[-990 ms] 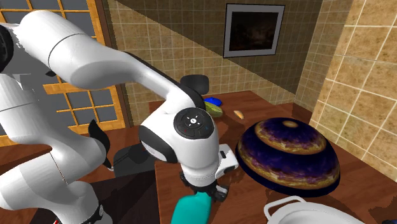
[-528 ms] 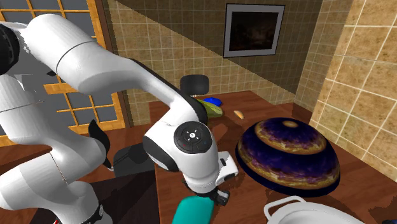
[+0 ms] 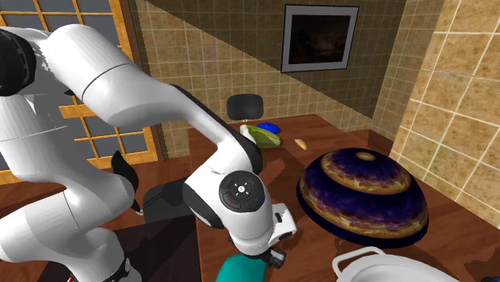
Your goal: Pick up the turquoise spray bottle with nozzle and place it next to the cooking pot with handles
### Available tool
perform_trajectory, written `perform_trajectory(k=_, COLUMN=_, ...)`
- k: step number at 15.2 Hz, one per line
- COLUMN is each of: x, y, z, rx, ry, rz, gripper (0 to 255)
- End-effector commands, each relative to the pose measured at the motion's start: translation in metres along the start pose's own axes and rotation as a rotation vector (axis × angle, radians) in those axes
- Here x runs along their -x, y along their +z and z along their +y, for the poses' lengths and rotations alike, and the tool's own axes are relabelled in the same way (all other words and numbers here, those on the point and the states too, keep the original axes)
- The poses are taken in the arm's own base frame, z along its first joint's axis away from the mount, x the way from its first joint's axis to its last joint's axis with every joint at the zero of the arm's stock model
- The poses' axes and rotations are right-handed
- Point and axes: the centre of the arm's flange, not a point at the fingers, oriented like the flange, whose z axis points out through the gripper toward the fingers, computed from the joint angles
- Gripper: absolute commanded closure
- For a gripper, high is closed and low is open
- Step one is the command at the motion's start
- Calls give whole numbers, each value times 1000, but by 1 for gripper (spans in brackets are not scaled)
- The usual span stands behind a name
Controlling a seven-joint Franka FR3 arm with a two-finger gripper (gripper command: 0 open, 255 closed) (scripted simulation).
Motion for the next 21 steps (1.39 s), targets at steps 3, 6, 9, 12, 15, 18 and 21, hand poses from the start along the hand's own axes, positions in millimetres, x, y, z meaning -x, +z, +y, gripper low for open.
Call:
perform_trajectory(k=3, x=4, y=2, z=1, rx=-7, ry=-31, rz=-33, gripper=255)
perform_trajectory(k=6, x=4, y=2, z=0, rx=-7, ry=-31, rz=-33, gripper=0)
perform_trajectory(k=9, x=4, y=2, z=0, rx=-7, ry=-31, rz=-33, gripper=0)
perform_trajectory(k=12, x=3, y=-25, z=1, rx=-7, ry=-31, rz=-33, gripper=0)
perform_trajectory(k=15, x=3, y=-48, z=1, rx=-7, ry=-31, rz=-33, gripper=0)
perform_trajectory(k=18, x=3, y=-48, z=1, rx=-7, ry=-31, rz=-33, gripper=0)
perform_trajectory(k=21, x=3, y=-48, z=1, rx=-7, ry=-31, rz=-33, gripper=0)
